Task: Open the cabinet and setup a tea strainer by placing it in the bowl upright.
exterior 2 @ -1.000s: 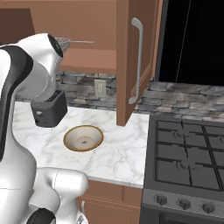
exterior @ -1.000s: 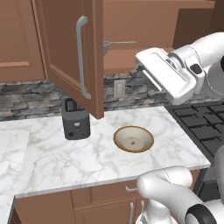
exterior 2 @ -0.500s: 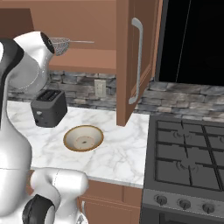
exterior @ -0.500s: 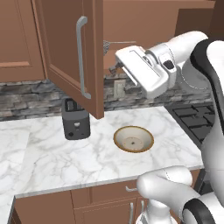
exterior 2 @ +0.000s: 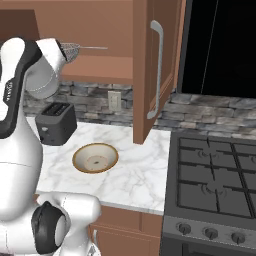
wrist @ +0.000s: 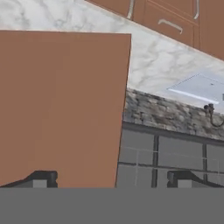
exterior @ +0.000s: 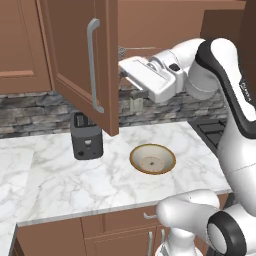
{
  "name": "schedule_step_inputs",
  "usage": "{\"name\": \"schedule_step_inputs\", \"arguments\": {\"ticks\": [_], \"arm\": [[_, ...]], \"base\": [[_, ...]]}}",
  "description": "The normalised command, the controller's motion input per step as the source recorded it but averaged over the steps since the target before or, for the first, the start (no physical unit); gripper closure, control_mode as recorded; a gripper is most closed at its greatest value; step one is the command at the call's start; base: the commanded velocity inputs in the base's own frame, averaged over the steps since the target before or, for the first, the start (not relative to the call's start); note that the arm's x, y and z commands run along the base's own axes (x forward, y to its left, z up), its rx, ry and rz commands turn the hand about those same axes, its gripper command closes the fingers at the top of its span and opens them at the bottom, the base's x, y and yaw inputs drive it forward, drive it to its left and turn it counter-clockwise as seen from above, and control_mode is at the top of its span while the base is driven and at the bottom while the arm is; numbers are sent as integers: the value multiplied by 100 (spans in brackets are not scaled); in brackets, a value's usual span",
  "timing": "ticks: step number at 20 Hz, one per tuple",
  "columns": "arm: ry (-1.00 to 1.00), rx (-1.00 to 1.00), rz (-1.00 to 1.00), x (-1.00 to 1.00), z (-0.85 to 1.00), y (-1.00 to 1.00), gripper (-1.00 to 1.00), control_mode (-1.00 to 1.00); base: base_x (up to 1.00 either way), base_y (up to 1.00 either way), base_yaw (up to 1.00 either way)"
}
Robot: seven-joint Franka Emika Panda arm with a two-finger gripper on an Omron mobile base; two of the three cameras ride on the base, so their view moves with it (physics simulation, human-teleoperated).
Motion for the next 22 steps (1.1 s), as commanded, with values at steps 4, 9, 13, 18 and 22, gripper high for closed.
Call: {"name": "schedule_step_inputs", "arguments": {"ticks": [4, 9, 13, 18, 22], "arm": [[17, 0, 16, 37, -4, 27, -100, -100], [12, 0, 5, 39, -2, 21, -100, -100], [2, 0, 0, 34, -3, 38, -100, -100], [-2, -1, -11, 14, -1, 58, -100, -100], [-2, -2, -19, 8, 0, 69, -100, -100]], "base": [[0, 0, 0], [0, 0, 0], [0, 0, 0], [0, 0, 0], [0, 0, 0]]}}
